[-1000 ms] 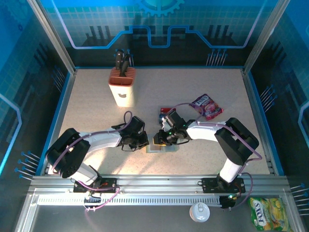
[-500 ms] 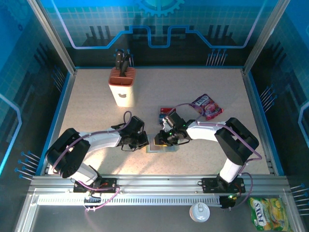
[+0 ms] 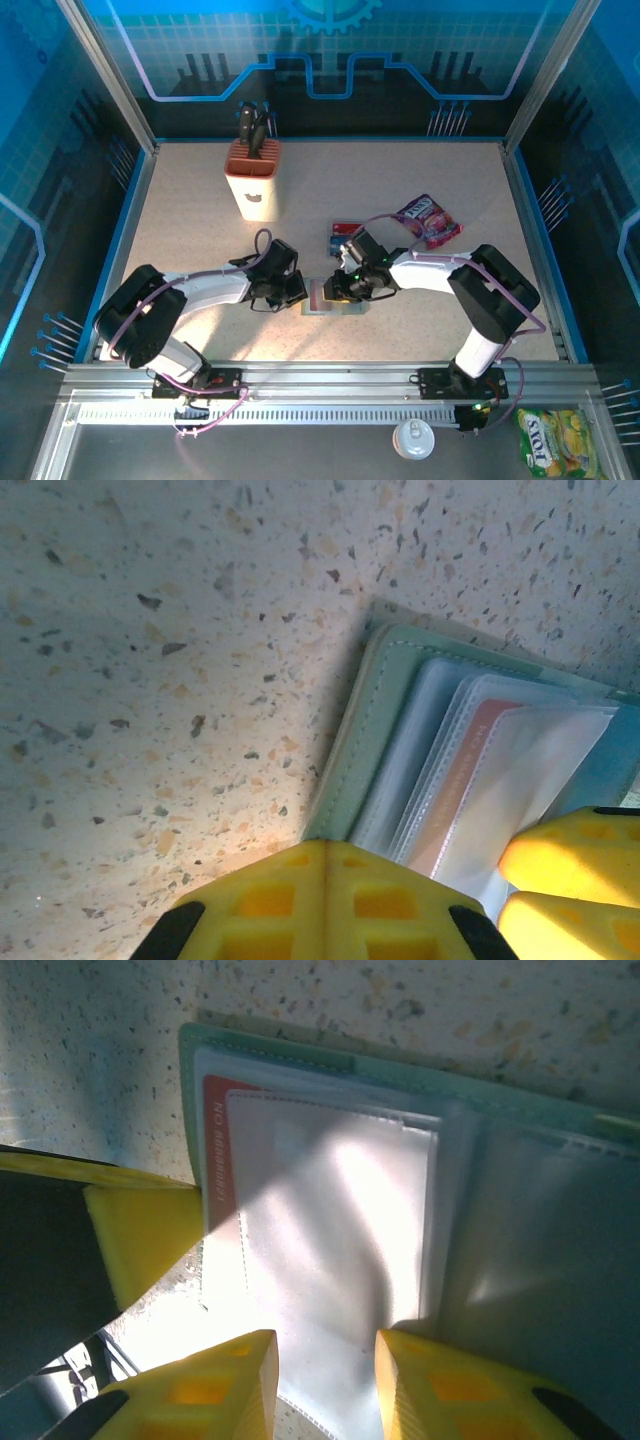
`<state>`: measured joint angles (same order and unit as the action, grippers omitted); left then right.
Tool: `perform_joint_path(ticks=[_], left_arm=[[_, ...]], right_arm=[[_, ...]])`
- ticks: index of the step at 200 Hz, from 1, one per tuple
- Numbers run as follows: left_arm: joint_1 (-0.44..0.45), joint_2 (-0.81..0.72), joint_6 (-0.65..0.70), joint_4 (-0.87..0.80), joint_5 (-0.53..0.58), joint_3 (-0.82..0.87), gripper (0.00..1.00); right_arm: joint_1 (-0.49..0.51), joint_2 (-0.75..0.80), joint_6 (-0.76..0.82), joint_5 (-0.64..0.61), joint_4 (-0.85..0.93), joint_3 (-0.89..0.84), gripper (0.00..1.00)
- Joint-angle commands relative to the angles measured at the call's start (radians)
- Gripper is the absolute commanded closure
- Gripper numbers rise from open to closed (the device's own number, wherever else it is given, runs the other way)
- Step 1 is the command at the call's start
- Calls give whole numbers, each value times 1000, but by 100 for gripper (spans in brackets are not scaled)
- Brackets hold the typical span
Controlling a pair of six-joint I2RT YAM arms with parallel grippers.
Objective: Take the credit cards out of the card holder
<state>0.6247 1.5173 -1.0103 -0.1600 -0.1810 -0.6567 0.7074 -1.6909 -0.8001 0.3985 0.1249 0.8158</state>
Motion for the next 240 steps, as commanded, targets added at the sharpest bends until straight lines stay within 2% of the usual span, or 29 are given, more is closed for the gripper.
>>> perform_joint_path(ticks=[1,43,81,162,240], left_arm=[[-12,-10,29,-55,17,-6,97],[-12,-55,33,-95,24,-32,96],[-12,-97,18,-100,17,-47,86],[-4,-46,-99,118,-101,7,70],[17,35,-136,199,-128,17,68]], right_arm=[[-16,21,9,12,-7,-34,67],[-23,19,-14,42,-73,-67,67],[-35,22,-24,59,-110,-90,67],[-54,19,-45,83,-163,-130,67],[-57,17,-43,87,-167,-136,67]])
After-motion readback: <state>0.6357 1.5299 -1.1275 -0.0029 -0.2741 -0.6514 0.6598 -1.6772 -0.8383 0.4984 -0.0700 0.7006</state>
